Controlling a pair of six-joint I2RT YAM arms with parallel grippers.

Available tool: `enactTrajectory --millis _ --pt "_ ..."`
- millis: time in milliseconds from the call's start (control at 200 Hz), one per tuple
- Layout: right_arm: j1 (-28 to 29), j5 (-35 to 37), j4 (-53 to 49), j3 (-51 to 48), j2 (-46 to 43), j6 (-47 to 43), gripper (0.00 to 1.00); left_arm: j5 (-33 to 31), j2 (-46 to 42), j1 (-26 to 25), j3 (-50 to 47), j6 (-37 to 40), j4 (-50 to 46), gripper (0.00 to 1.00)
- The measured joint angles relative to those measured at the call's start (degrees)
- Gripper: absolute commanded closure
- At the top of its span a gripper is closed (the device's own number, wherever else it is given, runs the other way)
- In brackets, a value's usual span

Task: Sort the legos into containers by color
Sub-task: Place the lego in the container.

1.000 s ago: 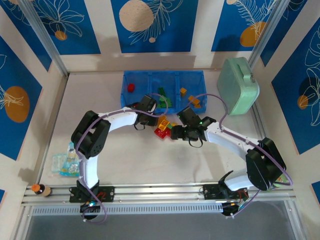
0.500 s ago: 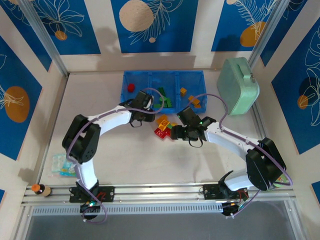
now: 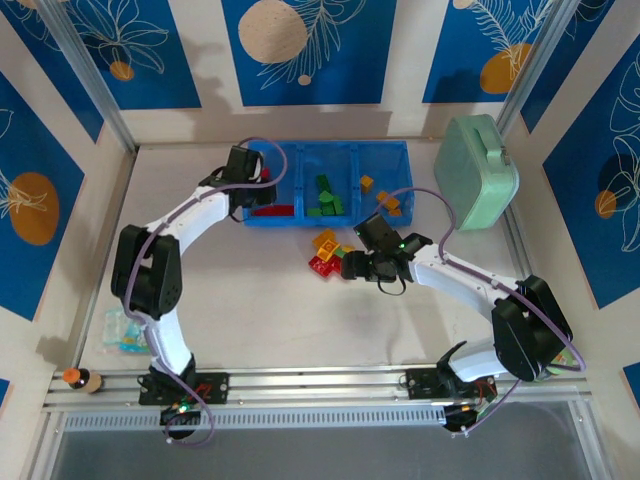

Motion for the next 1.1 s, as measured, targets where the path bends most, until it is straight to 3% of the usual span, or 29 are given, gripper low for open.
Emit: enactTrajectory --millis 50,140,425,755,1101 --pt "0.0 0.0 -0.07 0.0 -0.02 -0.04 0.25 0.15 1.07 -0.02 1.77 -0.33 -0.46 0.36" --pt "-0.09 -0.17 -0.15 0.0 0.0 -0.04 0.24 0.72 1.88 -0.09 3.87 0.35 -1.09 0.32" --pt "-0.15 -0.63 -0.17 0.0 0.46 -0.04 0.24 1.05 -7.48 -2.62 -1.86 1.03 0.0 0.3" --pt "-0.61 -0.83 -1.33 4.5 7.93 -1.77 0.24 1.25 -24.48 -4.59 -21.77 -0.63 6.14 0.3" --pt "-0.83 0.02 -6.12 24.98 18.91 -6.12 0.28 1.25 -33.79 -6.58 -41.64 -5.22 8.66 0.3"
